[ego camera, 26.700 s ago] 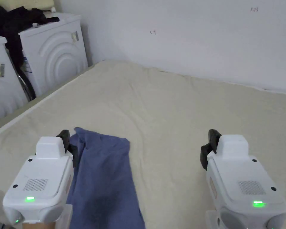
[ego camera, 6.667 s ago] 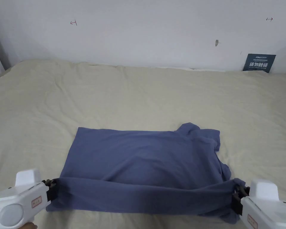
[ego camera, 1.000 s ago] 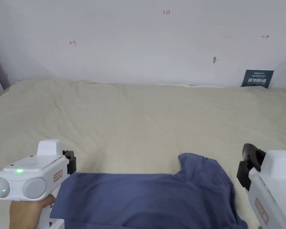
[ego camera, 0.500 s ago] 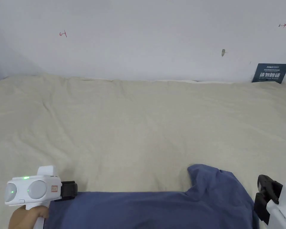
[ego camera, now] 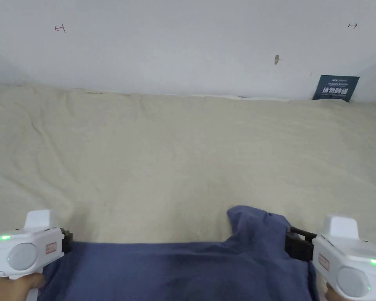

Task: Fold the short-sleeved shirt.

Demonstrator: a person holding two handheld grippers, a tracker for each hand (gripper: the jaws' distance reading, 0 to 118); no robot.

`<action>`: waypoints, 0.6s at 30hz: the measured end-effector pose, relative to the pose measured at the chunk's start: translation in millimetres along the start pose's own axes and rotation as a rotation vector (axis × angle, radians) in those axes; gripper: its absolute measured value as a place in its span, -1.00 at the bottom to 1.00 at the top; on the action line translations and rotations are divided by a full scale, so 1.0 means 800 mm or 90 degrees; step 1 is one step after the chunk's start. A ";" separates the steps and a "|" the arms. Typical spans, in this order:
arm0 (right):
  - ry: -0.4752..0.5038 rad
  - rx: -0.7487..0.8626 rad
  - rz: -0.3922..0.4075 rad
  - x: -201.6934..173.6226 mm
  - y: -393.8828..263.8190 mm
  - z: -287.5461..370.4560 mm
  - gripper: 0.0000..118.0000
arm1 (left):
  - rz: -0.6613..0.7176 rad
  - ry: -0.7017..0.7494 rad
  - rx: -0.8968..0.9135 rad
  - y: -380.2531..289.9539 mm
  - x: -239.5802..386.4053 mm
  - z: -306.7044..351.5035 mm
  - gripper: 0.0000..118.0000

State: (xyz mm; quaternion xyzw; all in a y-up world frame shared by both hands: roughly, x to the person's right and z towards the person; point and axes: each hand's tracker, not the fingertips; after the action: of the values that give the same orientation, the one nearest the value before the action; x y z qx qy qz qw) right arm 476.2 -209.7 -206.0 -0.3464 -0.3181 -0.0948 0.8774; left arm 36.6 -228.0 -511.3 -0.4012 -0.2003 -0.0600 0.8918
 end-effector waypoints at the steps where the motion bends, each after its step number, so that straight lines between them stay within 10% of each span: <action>1: 0.000 -0.028 -0.001 0.002 0.002 -0.020 0.87 | -0.001 -0.004 0.005 0.000 0.000 0.010 -0.97; 6: -0.010 -0.143 0.008 -0.002 -0.001 -0.101 0.83 | 0.009 -0.025 0.025 -0.001 0.006 0.043 -0.97; 11: 0.002 -0.155 0.028 -0.003 -0.009 -0.132 0.11 | 0.005 -0.023 0.021 -0.003 -0.001 0.036 -0.97; 14: 0.033 -0.132 0.067 -0.007 -0.009 -0.116 -0.97 | 0.009 -0.016 0.019 -0.005 -0.004 0.042 -0.97; 18: 0.033 -0.094 0.075 -0.017 0.002 -0.058 -0.97 | 0.027 -0.006 0.027 -0.007 -0.009 0.057 -0.97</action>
State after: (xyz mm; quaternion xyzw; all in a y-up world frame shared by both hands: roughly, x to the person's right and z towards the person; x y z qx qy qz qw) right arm 489.2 -240.7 -241.4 -0.4255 -0.2664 -0.0753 0.8616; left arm 14.1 -198.3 -483.2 -0.3868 -0.1968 -0.0350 0.9003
